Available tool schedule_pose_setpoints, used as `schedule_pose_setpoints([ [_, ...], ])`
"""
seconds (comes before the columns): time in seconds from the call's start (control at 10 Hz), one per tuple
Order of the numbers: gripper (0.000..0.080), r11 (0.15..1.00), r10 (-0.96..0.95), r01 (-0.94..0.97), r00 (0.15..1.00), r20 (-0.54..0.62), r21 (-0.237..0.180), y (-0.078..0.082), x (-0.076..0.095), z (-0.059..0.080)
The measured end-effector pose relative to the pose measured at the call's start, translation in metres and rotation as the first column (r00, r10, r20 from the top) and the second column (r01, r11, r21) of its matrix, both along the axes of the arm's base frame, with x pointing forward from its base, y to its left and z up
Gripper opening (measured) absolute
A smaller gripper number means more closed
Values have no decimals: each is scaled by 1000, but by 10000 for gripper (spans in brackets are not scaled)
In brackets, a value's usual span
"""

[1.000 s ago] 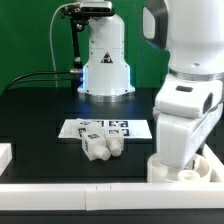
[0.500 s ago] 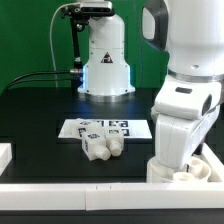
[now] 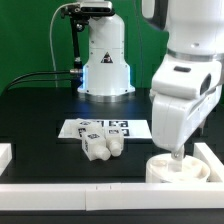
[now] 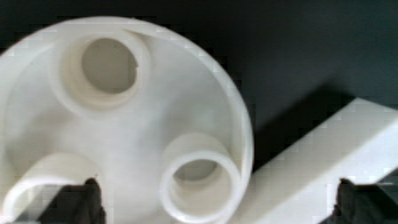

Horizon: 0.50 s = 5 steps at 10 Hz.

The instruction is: Assemble stool

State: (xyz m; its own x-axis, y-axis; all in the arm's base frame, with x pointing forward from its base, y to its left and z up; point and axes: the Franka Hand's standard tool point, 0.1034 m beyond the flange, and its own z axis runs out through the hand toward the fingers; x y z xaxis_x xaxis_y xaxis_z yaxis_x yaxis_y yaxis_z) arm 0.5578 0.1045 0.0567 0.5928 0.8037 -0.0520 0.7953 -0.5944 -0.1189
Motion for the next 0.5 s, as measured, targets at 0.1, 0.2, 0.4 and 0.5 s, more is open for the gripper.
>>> schedule_pose_setpoints([
  [0.1, 649, 1000, -1, 1, 1000, -3, 0, -1, -1, -2],
  [0.2, 649, 1000, -1, 1, 1000, -3, 0, -1, -1, -2],
  [0.4, 649, 1000, -13, 13, 1000, -6, 1, -4, -2, -2],
  [0.5, 649, 999, -39, 39, 999, -14, -6, -16, -10, 1],
])
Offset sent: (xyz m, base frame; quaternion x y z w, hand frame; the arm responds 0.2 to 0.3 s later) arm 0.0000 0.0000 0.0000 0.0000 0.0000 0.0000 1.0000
